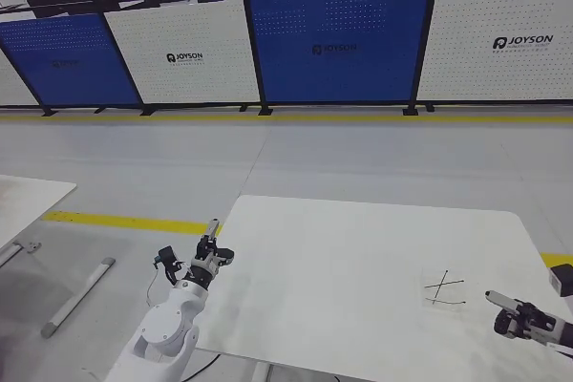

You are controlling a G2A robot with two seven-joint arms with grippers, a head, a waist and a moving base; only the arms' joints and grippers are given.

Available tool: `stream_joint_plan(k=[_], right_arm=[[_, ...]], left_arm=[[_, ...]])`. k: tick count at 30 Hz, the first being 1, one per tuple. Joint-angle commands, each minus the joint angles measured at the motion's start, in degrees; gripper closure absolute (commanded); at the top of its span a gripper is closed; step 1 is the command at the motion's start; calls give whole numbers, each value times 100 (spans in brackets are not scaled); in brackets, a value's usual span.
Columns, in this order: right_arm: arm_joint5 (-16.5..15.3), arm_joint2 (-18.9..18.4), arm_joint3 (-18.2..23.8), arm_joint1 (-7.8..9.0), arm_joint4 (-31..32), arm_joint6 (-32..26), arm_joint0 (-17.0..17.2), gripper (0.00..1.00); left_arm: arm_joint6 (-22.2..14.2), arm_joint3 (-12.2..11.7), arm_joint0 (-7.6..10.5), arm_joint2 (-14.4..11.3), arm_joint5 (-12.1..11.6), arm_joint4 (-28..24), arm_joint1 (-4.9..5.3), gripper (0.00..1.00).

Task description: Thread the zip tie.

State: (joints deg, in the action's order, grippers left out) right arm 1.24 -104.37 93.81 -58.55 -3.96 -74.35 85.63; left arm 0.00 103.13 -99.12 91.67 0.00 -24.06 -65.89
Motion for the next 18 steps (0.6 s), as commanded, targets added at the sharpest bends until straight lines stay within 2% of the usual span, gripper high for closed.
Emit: stream_joint_plan(k=[1,4,7,9,13,18], right_arm=[[-42,-5,96,13,154,-2,-39,0],[167,35,360,85,782,-114,-199,0],[529,149,525,146,1278,-220,-388,0],[874,375,442,180,1567,-411,-646,0],[1003,952,150,221,1932,-529,-1099,0],[983,1018,104,229,1900,-529,-1145,0]], left_arm=[[0,0,0,0,0,0,0,0],[0,0,0,0,0,0,0,0],[0,0,0,0,0,0,0,0],[0,0,0,0,0,0,0,0],[0,0,0,0,0,0,0,0],[0,0,0,0,0,0,0,0]])
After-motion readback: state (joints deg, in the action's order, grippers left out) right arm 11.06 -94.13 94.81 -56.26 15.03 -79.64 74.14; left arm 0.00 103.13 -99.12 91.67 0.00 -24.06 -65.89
